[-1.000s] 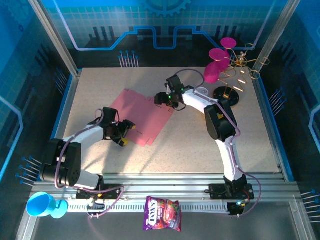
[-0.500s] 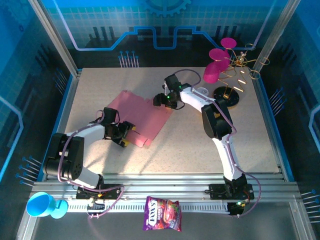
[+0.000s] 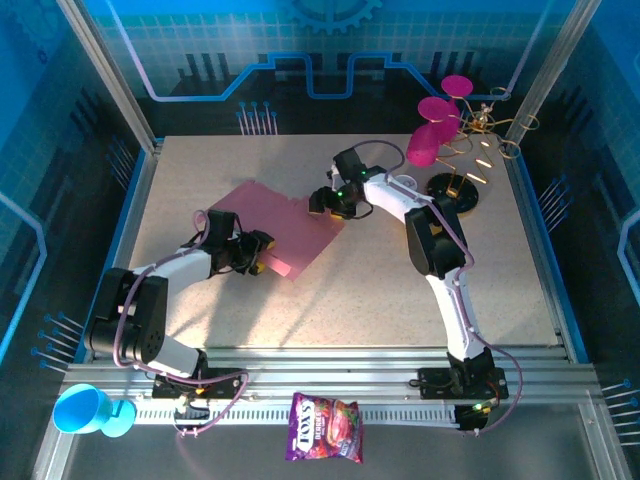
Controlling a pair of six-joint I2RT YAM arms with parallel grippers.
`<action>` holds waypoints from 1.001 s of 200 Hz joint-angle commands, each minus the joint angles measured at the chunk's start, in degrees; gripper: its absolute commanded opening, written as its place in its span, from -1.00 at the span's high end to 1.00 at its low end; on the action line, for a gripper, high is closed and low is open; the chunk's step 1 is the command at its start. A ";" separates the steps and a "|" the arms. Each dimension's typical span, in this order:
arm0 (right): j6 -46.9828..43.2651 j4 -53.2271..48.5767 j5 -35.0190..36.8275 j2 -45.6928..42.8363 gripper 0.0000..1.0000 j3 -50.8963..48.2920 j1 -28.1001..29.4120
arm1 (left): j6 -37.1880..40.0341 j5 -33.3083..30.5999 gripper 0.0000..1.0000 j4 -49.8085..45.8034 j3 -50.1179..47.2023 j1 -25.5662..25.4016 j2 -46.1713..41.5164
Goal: Fold the paper box
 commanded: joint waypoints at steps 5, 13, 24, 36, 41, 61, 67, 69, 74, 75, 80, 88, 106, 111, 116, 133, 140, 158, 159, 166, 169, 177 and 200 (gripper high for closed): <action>1.54 -4.18 -2.08 -0.02 -0.34 -1.47 -0.44 | 0.11 0.23 0.15 0.45 1.61 -0.17 -1.47; 1.77 -4.00 -2.19 -0.52 -0.34 -1.60 -0.53 | 0.37 0.08 0.25 -0.39 1.99 -0.16 -1.83; 2.14 -3.91 -2.50 -1.29 -0.34 -1.56 -0.77 | 0.78 -0.11 0.33 -1.63 2.73 -0.16 -2.27; 2.72 -3.65 -2.54 -2.67 -0.34 -1.62 -1.08 | 1.18 -0.44 0.38 -3.17 3.63 -0.24 -2.97; 2.93 -3.44 -2.41 -4.24 -0.34 -1.80 -1.12 | 1.21 -0.68 0.42 -3.96 3.89 -0.25 -3.37; 4.79 -2.21 -1.49 -9.16 -0.35 -3.25 -1.82 | 1.12 -1.45 0.56 -6.48 5.38 -0.25 -5.10; 5.48 -1.39 -0.88 -11.06 -0.36 -4.34 -2.16 | 0.92 -1.61 0.58 -7.16 5.96 -0.25 -5.58; 5.68 -1.06 -0.70 -11.95 -0.36 -4.78 -2.28 | 0.84 -1.67 0.58 -7.45 6.10 -0.25 -5.81; 6.17 -0.05 -0.19 -13.77 -0.37 -6.01 -2.41 | 0.74 -1.84 0.58 -8.06 6.73 -0.25 -6.27; 6.24 0.22 -0.05 -14.31 -0.37 -6.24 -2.48 | 0.70 -1.87 0.59 -8.17 6.84 -0.25 -6.34; 6.52 1.36 0.61 -16.51 -0.38 -7.64 -2.67 | 0.54 -2.02 0.59 -8.79 7.32 -0.26 -6.90; 6.73 3.01 1.80 -20.01 -0.38 -10.16 -2.94 | 0.36 -2.28 0.60 -9.91 8.22 -0.24 -7.56; 8.47 7.15 3.57 -27.65 -0.37 -17.38 -3.61 | -0.27 -2.46 0.63 -12.98 10.66 -0.27 -8.64; 9.90 8.87 3.40 -29.64 -0.36 -19.97 -3.86 | -0.51 -2.45 0.63 -13.41 11.15 -0.26 -8.85; 11.62 11.07 3.02 -31.88 -0.35 -22.71 -4.02 | -0.77 -2.30 0.63 -13.75 11.66 -0.30 -9.10; 18.22 17.78 1.63 -38.27 -0.30 -31.83 -3.96 | -2.34 -2.15 0.65 -14.96 13.01 -0.25 -9.66; 20.28 20.90 1.80 -40.78 -0.27 -35.17 -3.35 | -3.02 -1.99 0.67 -15.69 13.69 -0.25 -9.60; 19.24 29.49 4.43 -46.69 -0.23 -43.15 -0.65 | -4.26 -1.31 0.70 -18.81 16.60 -0.16 -8.64; 18.79 30.02 4.59 -46.98 -0.23 -43.54 -0.50 | -4.35 -1.30 0.71 -19.08 16.91 -0.16 -8.54; 14.43 34.48 5.94 -49.23 -0.21 -46.50 0.77 | -4.37 -1.35 0.71 -21.79 18.77 -0.16 -7.99; 11.94 36.36 6.57 -50.10 -0.20 -47.86 1.35 | -4.31 -1.49 0.71 -23.08 19.72 -0.16 -7.74; 5.14 42.25 8.46 -52.76 -0.17 -51.84 2.85 | -4.37 -1.97 0.73 -27.25 22.05 -0.19 -7.02; -11.31 62.61 10.34 -57.18 -0.07 -65.86 5.16 | -7.08 -1.65 0.81 -32.95 26.33 -0.21 -5.74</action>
